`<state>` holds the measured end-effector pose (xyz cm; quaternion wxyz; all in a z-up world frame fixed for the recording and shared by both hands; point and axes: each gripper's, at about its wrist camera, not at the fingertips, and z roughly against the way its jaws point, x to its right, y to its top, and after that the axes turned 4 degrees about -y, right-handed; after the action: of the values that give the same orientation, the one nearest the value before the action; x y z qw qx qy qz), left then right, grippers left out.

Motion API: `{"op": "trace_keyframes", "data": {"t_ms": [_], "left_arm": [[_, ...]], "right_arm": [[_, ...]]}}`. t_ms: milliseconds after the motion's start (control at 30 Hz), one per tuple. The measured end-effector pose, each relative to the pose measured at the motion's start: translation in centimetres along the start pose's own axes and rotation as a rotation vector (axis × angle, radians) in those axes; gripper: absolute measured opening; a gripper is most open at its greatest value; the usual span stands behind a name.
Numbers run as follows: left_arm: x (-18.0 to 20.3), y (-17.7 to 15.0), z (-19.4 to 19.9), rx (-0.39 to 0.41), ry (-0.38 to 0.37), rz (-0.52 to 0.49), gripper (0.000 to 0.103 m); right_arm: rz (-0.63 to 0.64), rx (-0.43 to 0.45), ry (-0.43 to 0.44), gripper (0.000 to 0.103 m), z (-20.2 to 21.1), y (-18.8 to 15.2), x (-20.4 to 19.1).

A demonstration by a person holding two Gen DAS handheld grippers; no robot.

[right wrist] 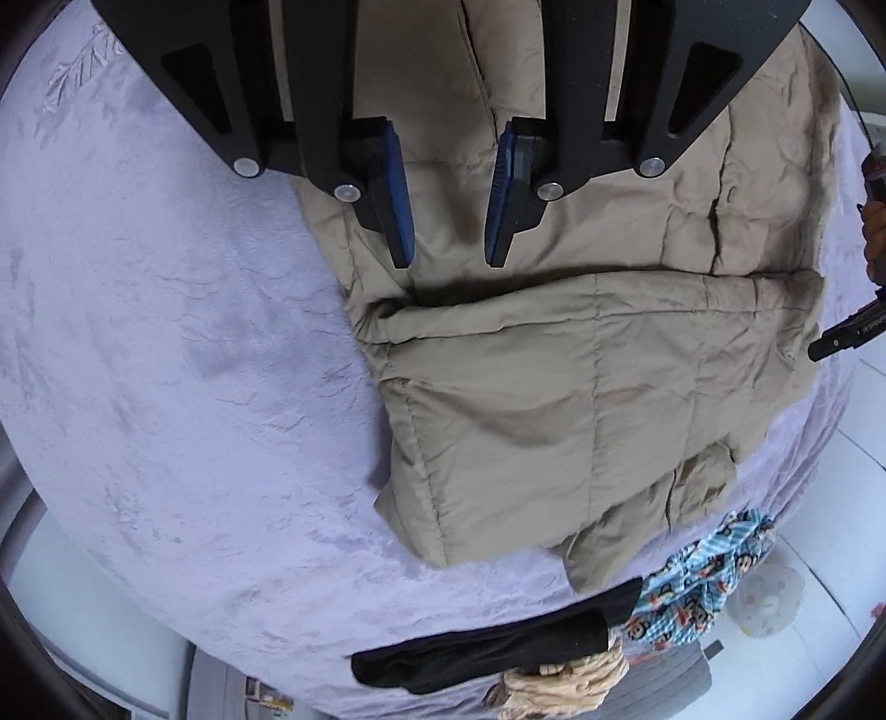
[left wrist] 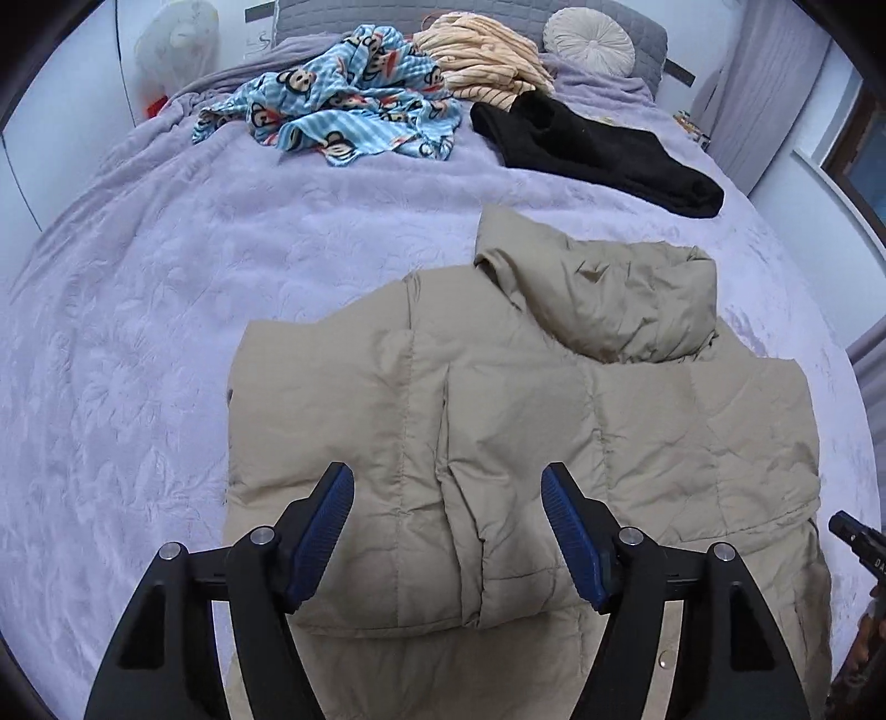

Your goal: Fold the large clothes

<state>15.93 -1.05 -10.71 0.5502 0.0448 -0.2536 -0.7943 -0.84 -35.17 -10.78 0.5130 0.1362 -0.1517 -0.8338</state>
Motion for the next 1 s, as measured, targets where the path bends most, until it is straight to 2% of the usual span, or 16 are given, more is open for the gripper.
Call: {"op": "trace_keyframes", "data": {"t_ms": [33,100,167,300,433,500,567,667,733,767,833,933,1000], "left_arm": [[0.4,0.4,-0.1,0.003,-0.014,-0.019,0.048],[1.4,1.0,-1.3,-0.026,-0.015,-0.049,0.040],[2.5,0.9,-2.2,-0.026,-0.001,-0.071,0.040],[3.7,0.0,-6.1,-0.069,0.079,-0.094,0.040],[2.6,-0.5,-8.9,-0.088,0.066,-0.056,0.040],[3.0,-0.6,-9.2,-0.083,0.069,-0.070,0.040],[3.4,-0.8,-9.4,-0.077,0.088,-0.091,0.040],[3.4,-0.8,-8.9,-0.077,0.101,-0.086,0.040],[3.2,-0.8,-7.9,-0.072,0.151,-0.072,0.047],[3.1,-0.8,-7.2,-0.063,0.170,-0.064,0.047],[2.5,-0.9,-5.8,-0.049,0.187,-0.040,0.047],[1.8,-1.3,-4.1,-0.059,0.210,-0.011,0.047],[1.7,-1.7,-3.3,-0.079,0.233,0.000,0.047]], "right_arm": [[-0.016,0.030,-0.010,0.029,0.5,0.4,0.0],[-0.062,0.068,-0.026,0.029,1.0,1.9,0.9],[-0.097,0.078,-0.035,0.027,0.3,4.1,1.6],[-0.080,0.106,0.043,0.026,-1.8,7.8,0.7],[0.000,0.044,0.016,0.024,-6.7,8.9,-1.3],[0.004,0.008,0.006,0.022,-9.3,8.8,-0.9],[-0.007,0.010,0.013,0.021,-10.4,8.5,-0.4],[-0.005,0.025,-0.003,0.021,-10.1,8.2,-0.4],[0.029,0.025,-0.051,0.022,-9.4,8.1,-0.6],[0.069,0.033,-0.112,0.026,-8.8,7.9,-1.0],[0.158,0.056,-0.232,0.026,-7.6,7.0,-1.7],[0.199,0.072,-0.247,0.026,-5.7,5.5,-1.4],[0.160,0.065,-0.231,0.026,-4.5,4.8,-0.5]]}}
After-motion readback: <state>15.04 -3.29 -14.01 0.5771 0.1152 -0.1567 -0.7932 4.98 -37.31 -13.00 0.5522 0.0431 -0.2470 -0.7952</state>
